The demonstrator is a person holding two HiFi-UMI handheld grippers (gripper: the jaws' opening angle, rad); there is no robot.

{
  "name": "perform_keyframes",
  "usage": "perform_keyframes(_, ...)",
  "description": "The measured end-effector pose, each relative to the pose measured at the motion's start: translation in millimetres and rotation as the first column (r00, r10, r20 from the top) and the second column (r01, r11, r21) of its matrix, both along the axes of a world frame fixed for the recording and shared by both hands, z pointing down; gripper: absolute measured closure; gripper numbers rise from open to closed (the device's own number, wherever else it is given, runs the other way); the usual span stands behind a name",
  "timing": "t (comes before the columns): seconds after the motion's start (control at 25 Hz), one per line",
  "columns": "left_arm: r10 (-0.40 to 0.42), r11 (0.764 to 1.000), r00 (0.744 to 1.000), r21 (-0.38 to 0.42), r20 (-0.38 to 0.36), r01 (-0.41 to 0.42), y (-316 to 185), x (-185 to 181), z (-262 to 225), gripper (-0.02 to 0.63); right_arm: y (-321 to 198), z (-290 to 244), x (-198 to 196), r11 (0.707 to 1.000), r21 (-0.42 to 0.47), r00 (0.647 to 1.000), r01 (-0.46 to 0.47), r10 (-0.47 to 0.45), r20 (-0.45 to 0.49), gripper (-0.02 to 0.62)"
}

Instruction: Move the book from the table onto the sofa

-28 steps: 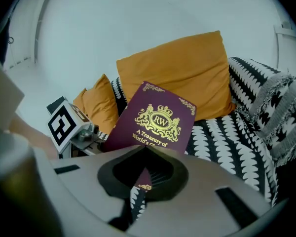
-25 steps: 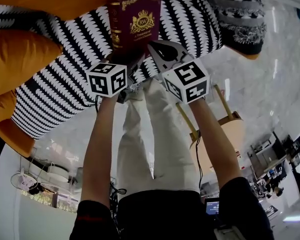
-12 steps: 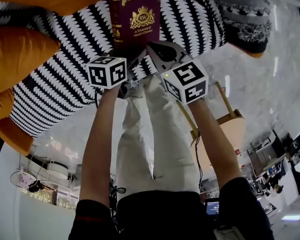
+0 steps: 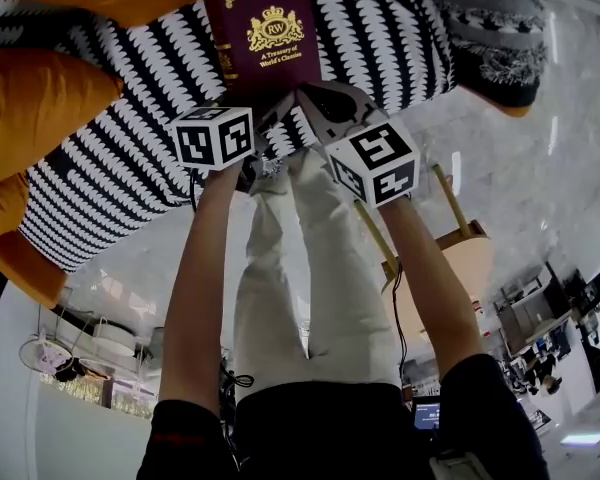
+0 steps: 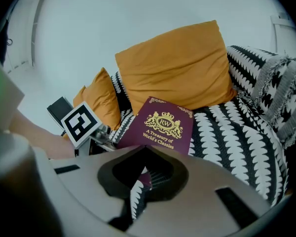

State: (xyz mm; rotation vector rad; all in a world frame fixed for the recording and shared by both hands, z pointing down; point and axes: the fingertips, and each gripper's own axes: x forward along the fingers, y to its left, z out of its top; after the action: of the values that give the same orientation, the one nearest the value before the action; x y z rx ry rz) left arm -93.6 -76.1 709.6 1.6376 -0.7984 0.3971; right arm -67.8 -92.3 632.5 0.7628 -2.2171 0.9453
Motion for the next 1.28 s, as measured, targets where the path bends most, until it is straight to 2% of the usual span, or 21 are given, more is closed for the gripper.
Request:
perform_keyframes(0.2,-0.008,1.0,0.998,-0.002,0.065,0.008,-2,-4,10,0.234,-2,3,2,1.0,-0.003,1.0,0.003,-0.003,0.001,0.578)
perform_keyframes(0.4,-0.03,0.999,0.98,0.041,0.199,0.022,-2,-20,20,0.146,2,6,3,1.0,-0.009,1.0,0.008,-0.008,0.002,0.578)
perform_keyframes(0.72,-0.07,0.996,0.946,0.078,0.316,0.048,1,-46,25,0.121,5,10,6,1.0,-0.013,1.0,0.013,-0.013,-0.001,0.578)
perform_keyframes(1.04,-0.062,0.996,0.943,0.085,0.328,0.036,3,-47,22,0.123,7,10,8,1.0,-0.01,1.0,0.015,-0.015,0.0,0.578)
perform_keyframes(1.16,-0.039,0.995,0.937,0.097,0.346,0.006,7,-48,14,0.124,11,7,9,1.0,-0.008,1.0,0.016,-0.016,-0.004,0.578)
perform_keyframes(1.28,-0.021,0.995,0.943,0.103,0.332,-0.014,8,-48,3,0.126,12,1,8,1.0,-0.002,1.0,0.014,-0.014,-0.006,0.578)
